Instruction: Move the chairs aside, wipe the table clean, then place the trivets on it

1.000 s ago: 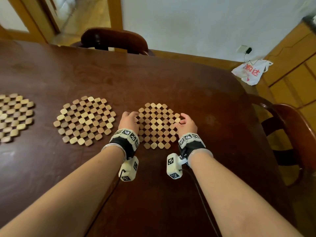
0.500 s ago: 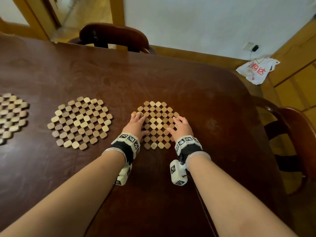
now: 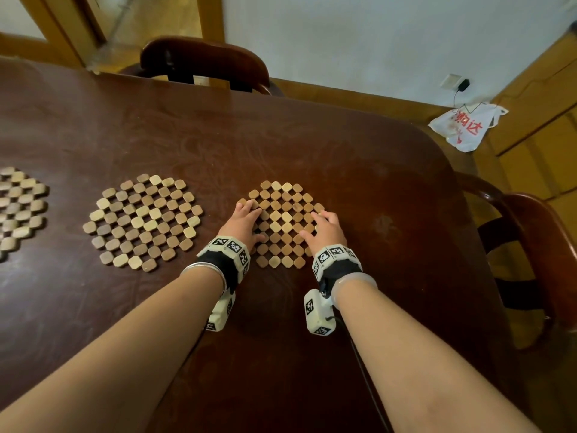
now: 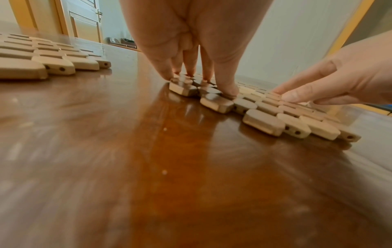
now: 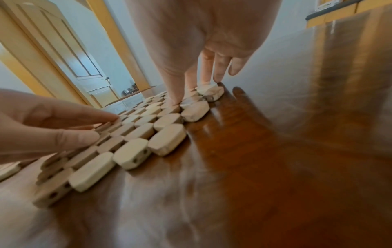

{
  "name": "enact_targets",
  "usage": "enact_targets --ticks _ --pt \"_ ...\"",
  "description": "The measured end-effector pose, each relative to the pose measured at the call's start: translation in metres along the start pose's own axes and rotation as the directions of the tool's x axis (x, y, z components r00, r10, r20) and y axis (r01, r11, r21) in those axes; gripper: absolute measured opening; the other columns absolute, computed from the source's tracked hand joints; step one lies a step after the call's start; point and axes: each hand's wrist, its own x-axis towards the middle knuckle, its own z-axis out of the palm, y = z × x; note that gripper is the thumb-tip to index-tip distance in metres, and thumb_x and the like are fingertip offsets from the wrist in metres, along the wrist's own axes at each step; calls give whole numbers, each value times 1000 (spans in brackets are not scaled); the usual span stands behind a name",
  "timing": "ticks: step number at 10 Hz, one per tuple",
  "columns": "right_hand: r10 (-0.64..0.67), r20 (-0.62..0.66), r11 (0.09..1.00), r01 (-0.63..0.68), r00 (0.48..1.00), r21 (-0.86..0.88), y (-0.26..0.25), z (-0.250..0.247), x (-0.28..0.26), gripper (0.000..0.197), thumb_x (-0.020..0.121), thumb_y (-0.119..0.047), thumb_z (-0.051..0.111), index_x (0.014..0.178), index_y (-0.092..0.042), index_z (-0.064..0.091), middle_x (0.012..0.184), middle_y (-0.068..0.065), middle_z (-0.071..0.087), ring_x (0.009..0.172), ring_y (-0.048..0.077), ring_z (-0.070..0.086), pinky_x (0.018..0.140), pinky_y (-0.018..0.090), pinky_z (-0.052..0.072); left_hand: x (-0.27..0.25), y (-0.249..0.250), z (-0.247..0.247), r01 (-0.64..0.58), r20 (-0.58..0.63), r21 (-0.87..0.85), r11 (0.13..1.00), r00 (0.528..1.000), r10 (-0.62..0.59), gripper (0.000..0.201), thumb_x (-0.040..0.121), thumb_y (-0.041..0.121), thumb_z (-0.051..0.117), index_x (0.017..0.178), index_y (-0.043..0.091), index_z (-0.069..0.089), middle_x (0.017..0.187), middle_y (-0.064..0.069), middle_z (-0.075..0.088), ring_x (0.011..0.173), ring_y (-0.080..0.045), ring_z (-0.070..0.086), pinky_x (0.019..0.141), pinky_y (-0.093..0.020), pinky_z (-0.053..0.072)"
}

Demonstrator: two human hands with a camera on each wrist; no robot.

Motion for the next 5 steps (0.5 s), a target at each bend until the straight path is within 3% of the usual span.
enact_targets --ticks 1,3,5 --pt "-12 0 999 12 1000 -40 -1 -2 -1 58 93 -30 61 146 -22 38 152 -1 29 135 22 37 108 41 40 0 0 0 14 9 10 1000 1000 -14 71 93 29 58 151 19 18 160 1 0 147 -19 -5 115 -39 22" --pt "-105 -27 985 100 994 -141 -8 -12 -27 50 98 -28 52 145 -21 38 151 2 34 137 21 35 107 37 40 -28 5 -5 33 -16 -27 999 999 -33 70 92 26 58 151 21 20 160 2 1 147 -18 -2 116 -37 19" --pt "-193 95 947 211 977 -243 -16 -12 -83 43 101 -27 43 143 -21 41 148 3 39 137 23 35 108 38 35 -86 5 -4 -7 -36 -3 1000 999 7 60 96 25 53 149 19 26 159 0 10 147 -20 3 115 -37 20"
